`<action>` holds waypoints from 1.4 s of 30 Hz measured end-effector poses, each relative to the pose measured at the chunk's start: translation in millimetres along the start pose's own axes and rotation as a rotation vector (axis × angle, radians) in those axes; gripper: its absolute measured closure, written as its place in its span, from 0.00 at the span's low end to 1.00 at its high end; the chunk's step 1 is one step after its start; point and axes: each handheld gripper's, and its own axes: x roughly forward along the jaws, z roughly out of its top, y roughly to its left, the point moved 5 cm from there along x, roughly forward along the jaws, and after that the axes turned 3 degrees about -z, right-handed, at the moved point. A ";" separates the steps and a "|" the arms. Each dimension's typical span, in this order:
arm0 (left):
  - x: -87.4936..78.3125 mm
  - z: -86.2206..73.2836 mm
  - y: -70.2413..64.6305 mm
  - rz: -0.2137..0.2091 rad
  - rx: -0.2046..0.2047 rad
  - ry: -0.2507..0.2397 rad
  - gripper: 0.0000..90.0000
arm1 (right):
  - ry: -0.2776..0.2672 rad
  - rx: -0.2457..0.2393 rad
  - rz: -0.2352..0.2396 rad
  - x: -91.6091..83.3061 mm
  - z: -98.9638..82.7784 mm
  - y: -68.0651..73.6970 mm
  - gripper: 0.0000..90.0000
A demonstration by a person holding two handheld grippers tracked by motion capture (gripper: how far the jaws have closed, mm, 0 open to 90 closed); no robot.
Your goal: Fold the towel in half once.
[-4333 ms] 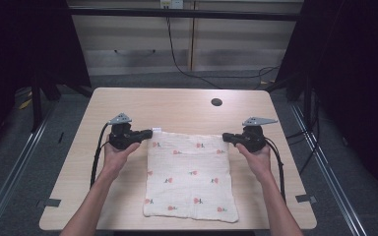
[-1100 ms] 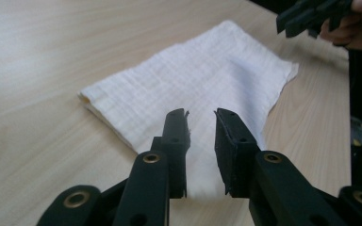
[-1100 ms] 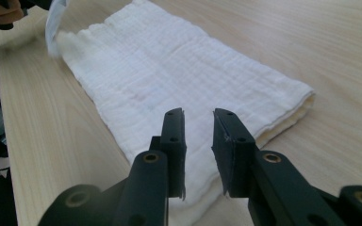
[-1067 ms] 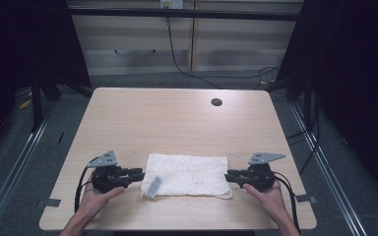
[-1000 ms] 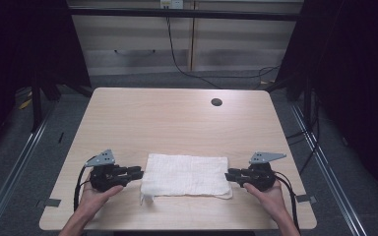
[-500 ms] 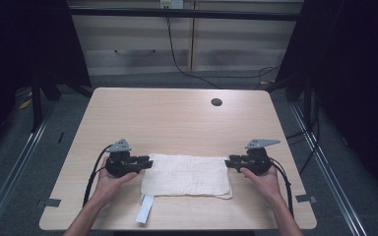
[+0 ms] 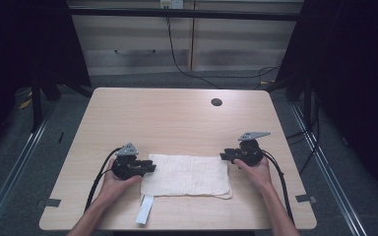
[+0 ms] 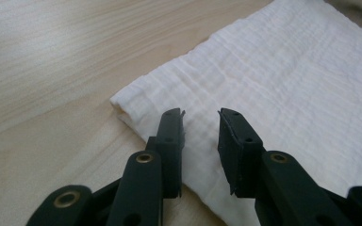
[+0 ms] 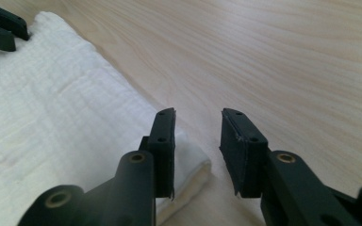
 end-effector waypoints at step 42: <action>-8.1 18.7 23.1 0.022 -0.026 -0.008 0.67 | 0.032 -0.021 0.069 4.4 -7.0 15.6 0.97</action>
